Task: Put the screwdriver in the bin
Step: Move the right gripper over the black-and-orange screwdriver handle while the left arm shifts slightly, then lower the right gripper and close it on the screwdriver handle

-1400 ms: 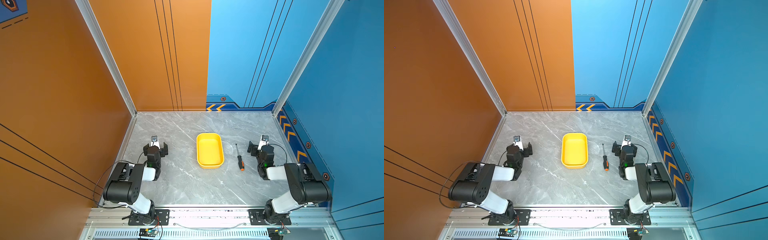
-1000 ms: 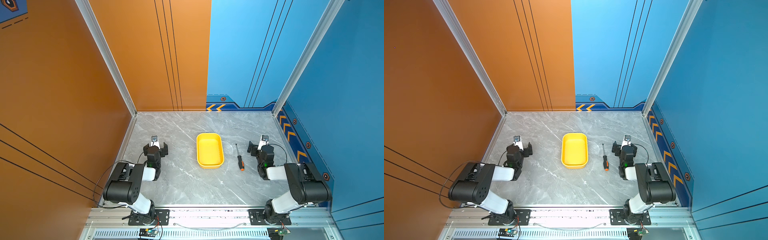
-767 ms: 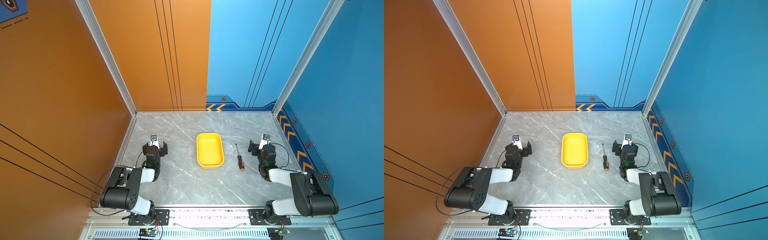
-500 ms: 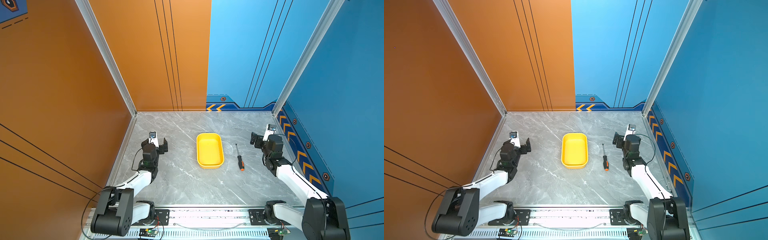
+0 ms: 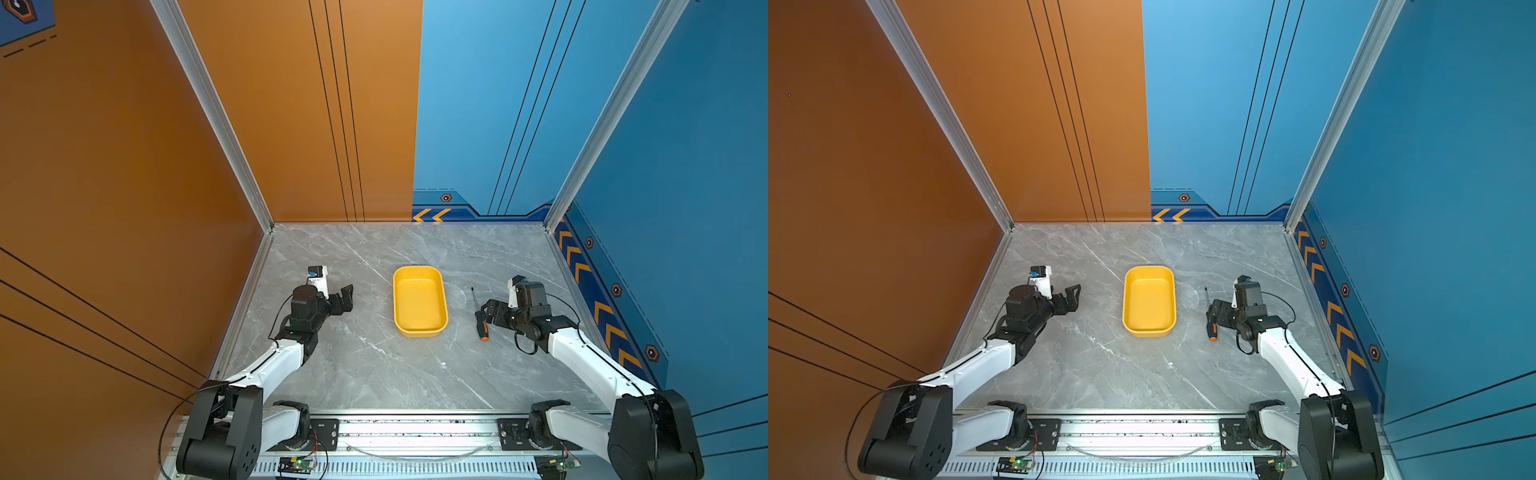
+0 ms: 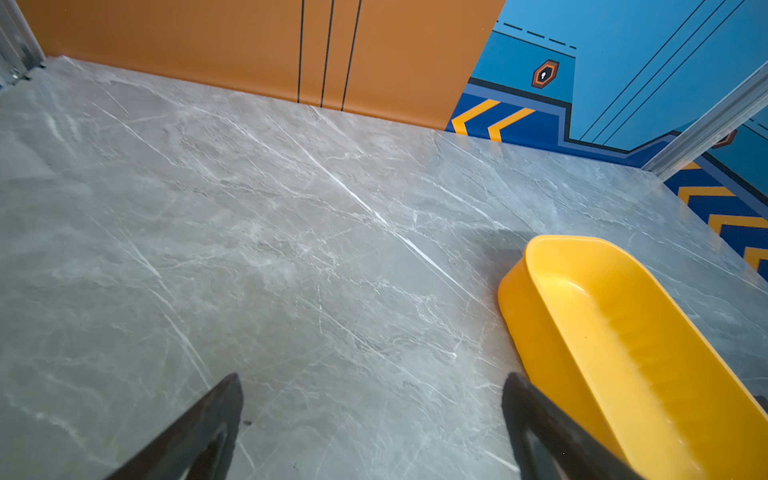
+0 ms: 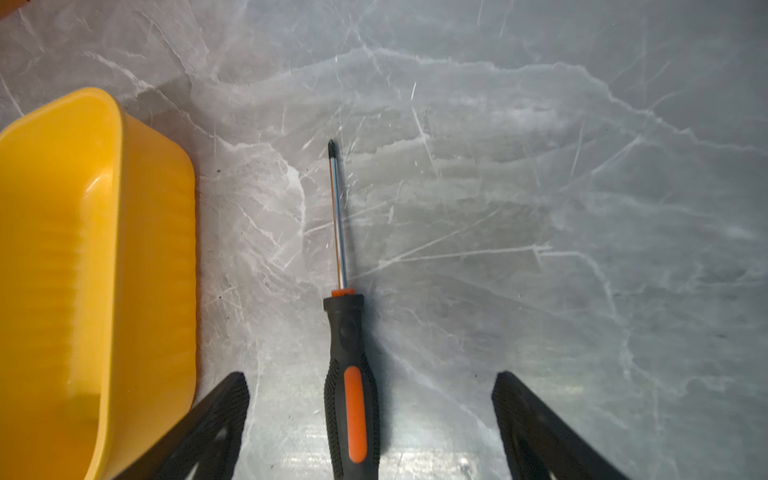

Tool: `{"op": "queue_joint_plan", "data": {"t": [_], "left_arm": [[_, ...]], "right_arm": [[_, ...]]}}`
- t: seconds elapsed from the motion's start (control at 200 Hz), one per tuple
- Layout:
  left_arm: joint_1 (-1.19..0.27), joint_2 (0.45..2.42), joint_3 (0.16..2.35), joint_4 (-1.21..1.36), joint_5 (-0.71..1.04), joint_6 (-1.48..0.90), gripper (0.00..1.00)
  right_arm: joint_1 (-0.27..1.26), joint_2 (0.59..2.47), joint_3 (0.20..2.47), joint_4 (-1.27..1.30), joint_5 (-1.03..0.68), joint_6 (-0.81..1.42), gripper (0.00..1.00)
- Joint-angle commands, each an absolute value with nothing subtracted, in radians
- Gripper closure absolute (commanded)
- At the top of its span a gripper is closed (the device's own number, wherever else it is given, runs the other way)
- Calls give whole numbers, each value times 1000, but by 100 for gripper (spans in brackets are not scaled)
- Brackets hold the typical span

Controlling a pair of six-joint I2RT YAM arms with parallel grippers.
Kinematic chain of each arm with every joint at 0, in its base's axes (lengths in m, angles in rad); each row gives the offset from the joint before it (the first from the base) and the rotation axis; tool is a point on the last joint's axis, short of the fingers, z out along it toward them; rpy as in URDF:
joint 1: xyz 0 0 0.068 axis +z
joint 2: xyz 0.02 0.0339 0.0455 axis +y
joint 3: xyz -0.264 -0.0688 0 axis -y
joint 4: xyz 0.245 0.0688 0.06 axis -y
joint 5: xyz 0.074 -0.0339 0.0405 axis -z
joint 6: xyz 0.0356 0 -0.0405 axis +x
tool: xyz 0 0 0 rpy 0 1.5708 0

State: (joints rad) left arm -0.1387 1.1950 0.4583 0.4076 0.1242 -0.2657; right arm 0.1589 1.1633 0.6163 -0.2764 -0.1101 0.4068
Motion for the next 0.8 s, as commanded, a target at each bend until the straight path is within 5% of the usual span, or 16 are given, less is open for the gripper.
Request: {"op": "queue_joint_plan", "data": {"t": [0.0, 0.531, 0.796], "left_arm": [[-145, 1199, 522, 283, 192, -303, 2], [-147, 1243, 574, 200, 283, -304, 2], [-146, 1267, 589, 184, 309, -298, 2]], "right_arm": [[195, 1180, 593, -316, -125, 486, 11], [362, 1444, 723, -344, 73, 516, 25], [373, 1475, 736, -363, 96, 518, 42]]}}
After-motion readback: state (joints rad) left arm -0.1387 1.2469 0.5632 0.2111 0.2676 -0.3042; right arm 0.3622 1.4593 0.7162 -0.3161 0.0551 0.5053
